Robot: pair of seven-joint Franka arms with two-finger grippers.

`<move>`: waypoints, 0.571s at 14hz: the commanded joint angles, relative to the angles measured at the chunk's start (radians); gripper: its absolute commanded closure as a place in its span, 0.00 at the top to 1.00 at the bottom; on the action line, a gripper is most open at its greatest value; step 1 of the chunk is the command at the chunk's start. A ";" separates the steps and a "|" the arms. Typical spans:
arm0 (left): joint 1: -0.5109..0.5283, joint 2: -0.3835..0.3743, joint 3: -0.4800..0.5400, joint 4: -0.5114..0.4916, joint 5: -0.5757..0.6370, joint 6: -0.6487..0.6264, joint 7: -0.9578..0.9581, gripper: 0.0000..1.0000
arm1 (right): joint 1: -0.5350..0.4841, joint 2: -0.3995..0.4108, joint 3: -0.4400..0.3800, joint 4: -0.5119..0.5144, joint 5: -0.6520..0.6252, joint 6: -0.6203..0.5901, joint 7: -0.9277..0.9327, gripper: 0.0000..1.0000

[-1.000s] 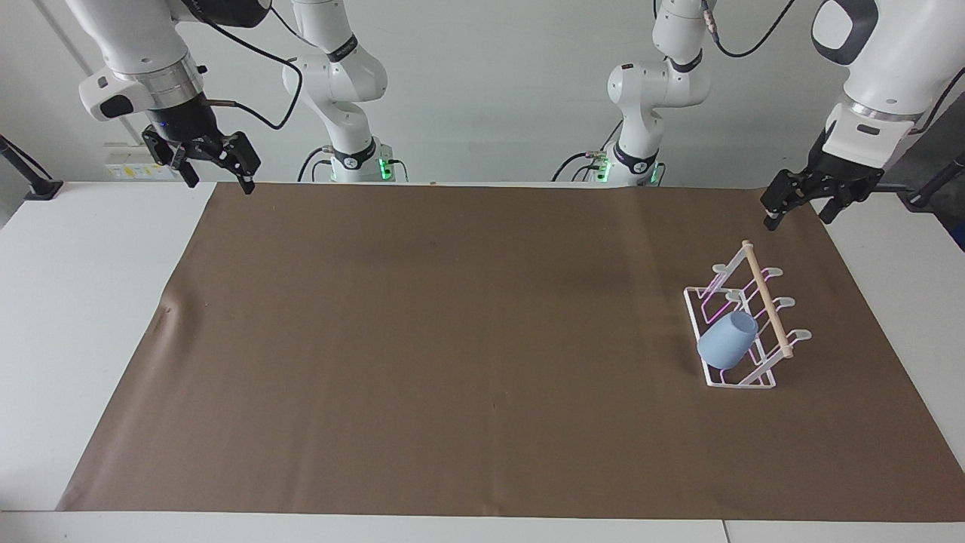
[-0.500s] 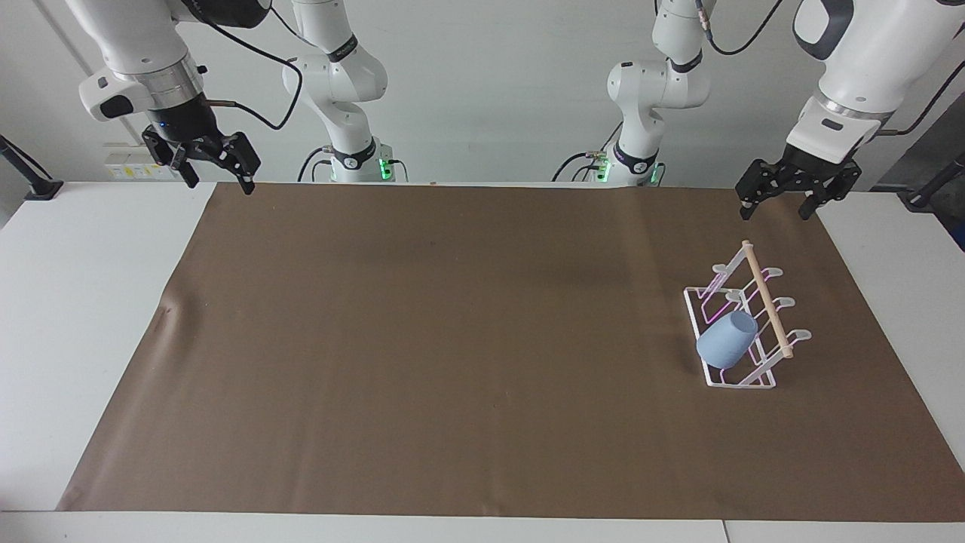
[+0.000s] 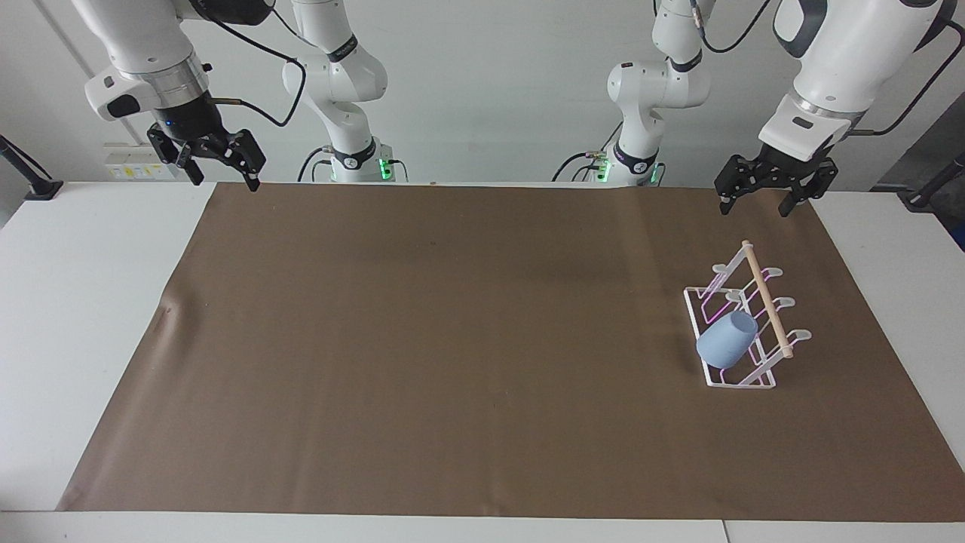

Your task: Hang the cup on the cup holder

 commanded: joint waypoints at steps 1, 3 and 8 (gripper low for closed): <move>0.018 -0.022 -0.014 -0.029 -0.013 -0.007 0.011 1.00 | -0.004 0.018 0.005 0.045 -0.019 -0.037 -0.029 1.00; 0.015 -0.022 -0.012 -0.030 -0.013 -0.008 0.047 1.00 | -0.007 0.019 0.005 0.039 -0.019 -0.025 -0.029 1.00; 0.015 -0.032 -0.014 -0.053 -0.013 0.018 0.073 1.00 | -0.004 0.016 0.005 0.029 -0.018 -0.022 -0.029 1.00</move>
